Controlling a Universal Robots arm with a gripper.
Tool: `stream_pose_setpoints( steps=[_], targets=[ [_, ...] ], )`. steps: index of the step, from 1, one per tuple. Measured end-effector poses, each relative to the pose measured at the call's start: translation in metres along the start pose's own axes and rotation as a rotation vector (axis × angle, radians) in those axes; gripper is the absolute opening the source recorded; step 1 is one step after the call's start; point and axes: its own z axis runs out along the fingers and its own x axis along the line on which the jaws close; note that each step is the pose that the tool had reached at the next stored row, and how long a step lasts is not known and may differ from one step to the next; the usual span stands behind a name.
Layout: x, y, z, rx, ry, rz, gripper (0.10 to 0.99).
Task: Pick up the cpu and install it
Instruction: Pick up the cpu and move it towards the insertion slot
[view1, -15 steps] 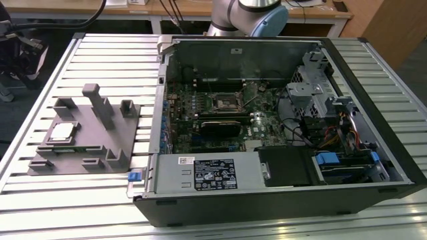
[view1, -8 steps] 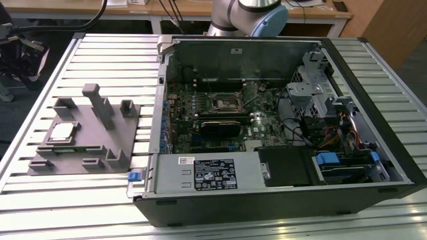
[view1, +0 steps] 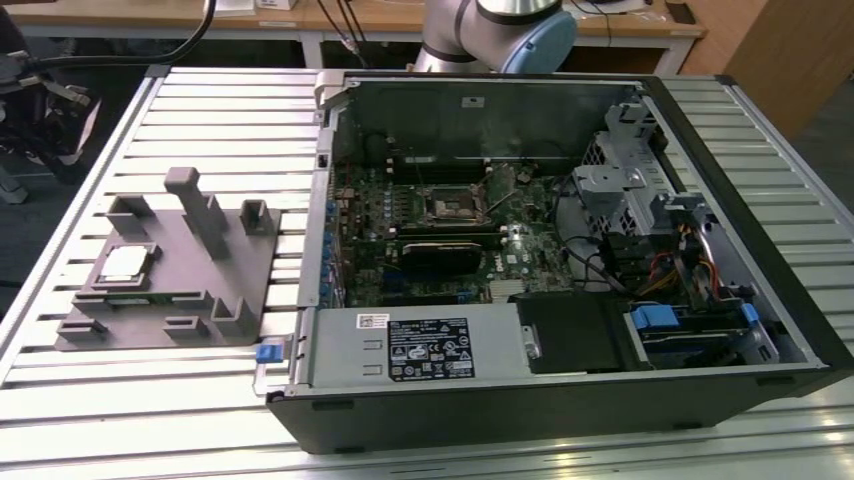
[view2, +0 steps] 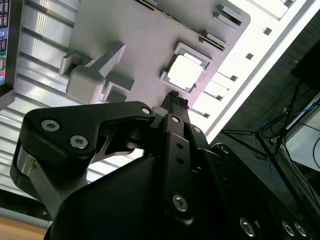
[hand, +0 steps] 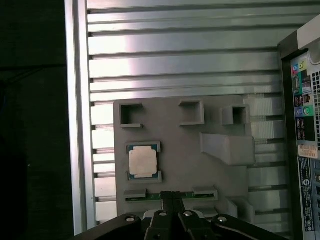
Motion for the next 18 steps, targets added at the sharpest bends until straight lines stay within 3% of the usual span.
stream_pose_setpoints(
  steps=[18],
  targets=[
    [0.0002, -0.0004, 0.0075, 0.0, 0.0, 0.0, 0.106]
  ],
)
